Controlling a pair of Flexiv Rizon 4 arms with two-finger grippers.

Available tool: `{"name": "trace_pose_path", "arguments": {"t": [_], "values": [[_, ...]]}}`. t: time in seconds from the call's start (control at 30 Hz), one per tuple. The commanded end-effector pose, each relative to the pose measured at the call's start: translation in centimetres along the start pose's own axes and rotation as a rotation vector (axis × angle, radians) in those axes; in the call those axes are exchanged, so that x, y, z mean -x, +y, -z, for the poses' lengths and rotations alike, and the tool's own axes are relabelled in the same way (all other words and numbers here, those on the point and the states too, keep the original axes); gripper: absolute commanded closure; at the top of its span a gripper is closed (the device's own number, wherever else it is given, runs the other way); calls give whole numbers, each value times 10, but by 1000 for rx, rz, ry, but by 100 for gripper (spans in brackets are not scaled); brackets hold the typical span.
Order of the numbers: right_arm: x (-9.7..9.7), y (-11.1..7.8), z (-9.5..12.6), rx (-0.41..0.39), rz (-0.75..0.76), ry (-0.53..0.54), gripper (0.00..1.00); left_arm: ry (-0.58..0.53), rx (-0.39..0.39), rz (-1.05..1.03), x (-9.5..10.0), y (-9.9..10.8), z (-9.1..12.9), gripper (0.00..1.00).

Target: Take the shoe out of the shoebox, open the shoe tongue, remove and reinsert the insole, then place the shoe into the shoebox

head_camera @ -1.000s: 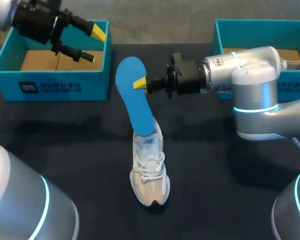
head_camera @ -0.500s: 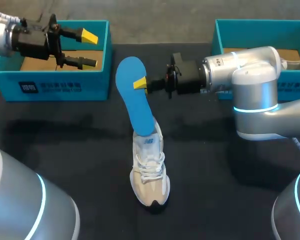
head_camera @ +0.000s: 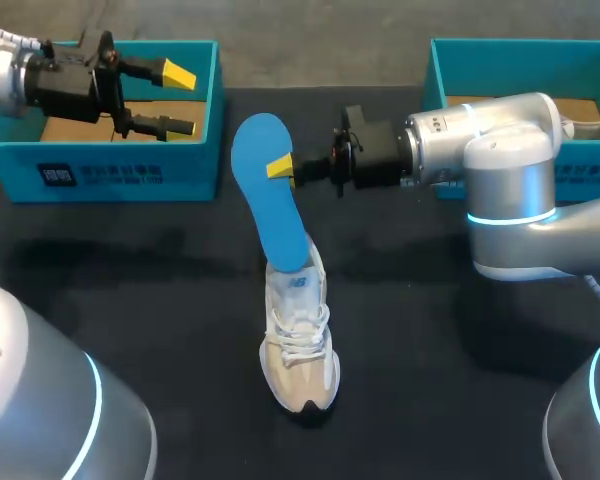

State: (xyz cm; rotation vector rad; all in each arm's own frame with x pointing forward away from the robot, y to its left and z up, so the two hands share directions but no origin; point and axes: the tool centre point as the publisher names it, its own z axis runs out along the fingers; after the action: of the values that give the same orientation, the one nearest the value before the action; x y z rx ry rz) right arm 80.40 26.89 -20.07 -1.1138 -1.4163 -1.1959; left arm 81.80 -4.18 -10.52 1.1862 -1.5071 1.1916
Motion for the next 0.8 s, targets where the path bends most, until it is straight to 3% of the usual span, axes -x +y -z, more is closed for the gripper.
{"name": "trace_pose_path", "arguments": {"t": [0.03, 0.8], "values": [[0, -1, -1, 3, 0, -1, 100, -1, -1, -1, 0, 0, -1, 0], [0, -1, -1, 3, 0, -1, 100, 50, -2, -55, 12, -13, -4, 0]]}}
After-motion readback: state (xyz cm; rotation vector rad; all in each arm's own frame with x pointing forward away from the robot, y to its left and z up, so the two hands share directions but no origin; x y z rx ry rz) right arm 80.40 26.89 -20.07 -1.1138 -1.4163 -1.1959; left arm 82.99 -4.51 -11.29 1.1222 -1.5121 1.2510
